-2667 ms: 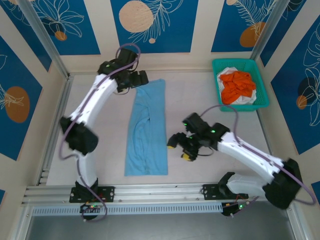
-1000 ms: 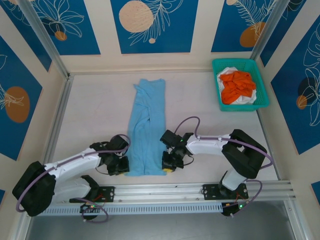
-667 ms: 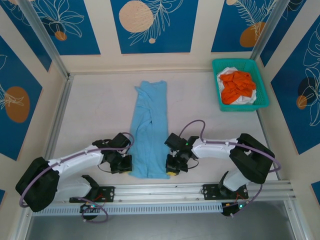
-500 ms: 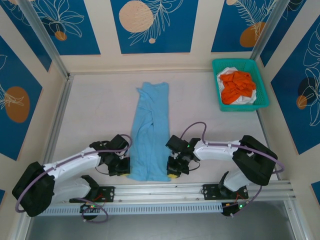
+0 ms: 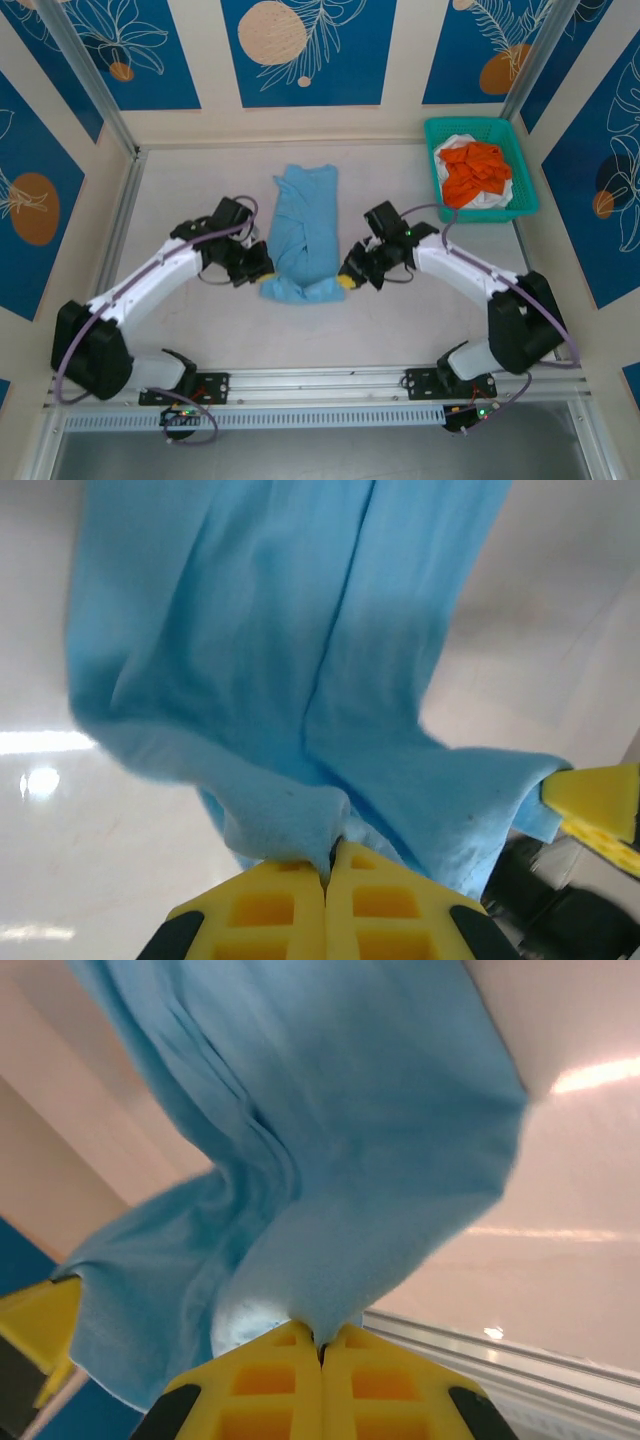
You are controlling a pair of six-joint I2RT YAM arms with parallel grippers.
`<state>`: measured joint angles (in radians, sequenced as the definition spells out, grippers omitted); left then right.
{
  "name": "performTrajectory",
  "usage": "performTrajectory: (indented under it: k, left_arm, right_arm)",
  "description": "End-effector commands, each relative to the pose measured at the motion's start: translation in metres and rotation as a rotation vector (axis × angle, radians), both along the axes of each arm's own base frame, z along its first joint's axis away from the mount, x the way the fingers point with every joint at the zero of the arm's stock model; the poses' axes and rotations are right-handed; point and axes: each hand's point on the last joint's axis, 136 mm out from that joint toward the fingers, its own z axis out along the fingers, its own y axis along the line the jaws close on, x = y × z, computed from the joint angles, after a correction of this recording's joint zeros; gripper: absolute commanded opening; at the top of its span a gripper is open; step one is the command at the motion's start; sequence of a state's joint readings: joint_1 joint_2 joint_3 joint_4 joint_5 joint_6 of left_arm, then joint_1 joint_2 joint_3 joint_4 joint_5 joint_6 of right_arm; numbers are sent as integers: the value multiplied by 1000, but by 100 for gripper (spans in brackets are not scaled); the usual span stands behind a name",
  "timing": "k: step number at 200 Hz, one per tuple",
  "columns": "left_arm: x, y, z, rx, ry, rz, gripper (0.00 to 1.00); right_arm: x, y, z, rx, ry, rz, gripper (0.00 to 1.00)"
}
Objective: Fold and stack the t-shirts
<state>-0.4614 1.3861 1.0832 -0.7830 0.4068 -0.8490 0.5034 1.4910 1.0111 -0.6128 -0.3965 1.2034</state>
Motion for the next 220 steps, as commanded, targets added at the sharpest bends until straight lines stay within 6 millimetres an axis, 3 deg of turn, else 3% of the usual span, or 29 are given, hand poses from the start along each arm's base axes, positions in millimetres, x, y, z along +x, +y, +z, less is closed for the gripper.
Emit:
performTrajectory:
  k: [1, 27, 59, 88, 99, 109, 120, 133, 140, 162, 170, 197, 220]
  left_arm:
    - [40, -6, 1, -19, 25, -12, 0]
    - [89, 1, -12, 9, 65, 44, 0]
    - [135, 10, -30, 30, 94, 88, 0]
    - [164, 17, -54, 52, 141, 123, 0]
    - [175, 20, -61, 48, 154, 143, 5]
    - [184, 21, -66, 43, 164, 154, 6]
    - [194, 21, -65, 35, 158, 166, 12]
    - [204, 25, -55, 47, 126, 178, 39]
    - [208, 30, -49, 69, 104, 183, 46]
    - [207, 45, -29, 138, 46, 191, 73]
    - [202, 50, -21, 161, 23, 192, 77]
    - [169, 56, -8, 152, -19, 174, 76]
    - [122, 43, -22, 56, 38, 98, 64]
  right_arm:
    - [28, 2, 4, 47, 65, 45, 0]
    - [86, -1, -3, 56, 99, -15, 0]
    - [141, 3, -19, 76, 142, -42, 0]
    - [173, 1, -35, 70, 172, -73, 0]
    - [181, 1, -43, 69, 195, -86, 0]
    - [187, 0, -48, 71, 210, -94, 8]
    - [193, 0, -49, 76, 212, -105, 14]
    - [200, 0, -43, 91, 193, -111, 28]
    - [202, 0, -39, 89, 178, -110, 33]
    - [203, -12, -29, 53, 141, -118, 47]
    - [200, -17, -25, 42, 125, -117, 51]
    - [177, -31, -11, -24, 36, -88, 59]
    - [143, -38, -14, -63, -15, -52, 65]
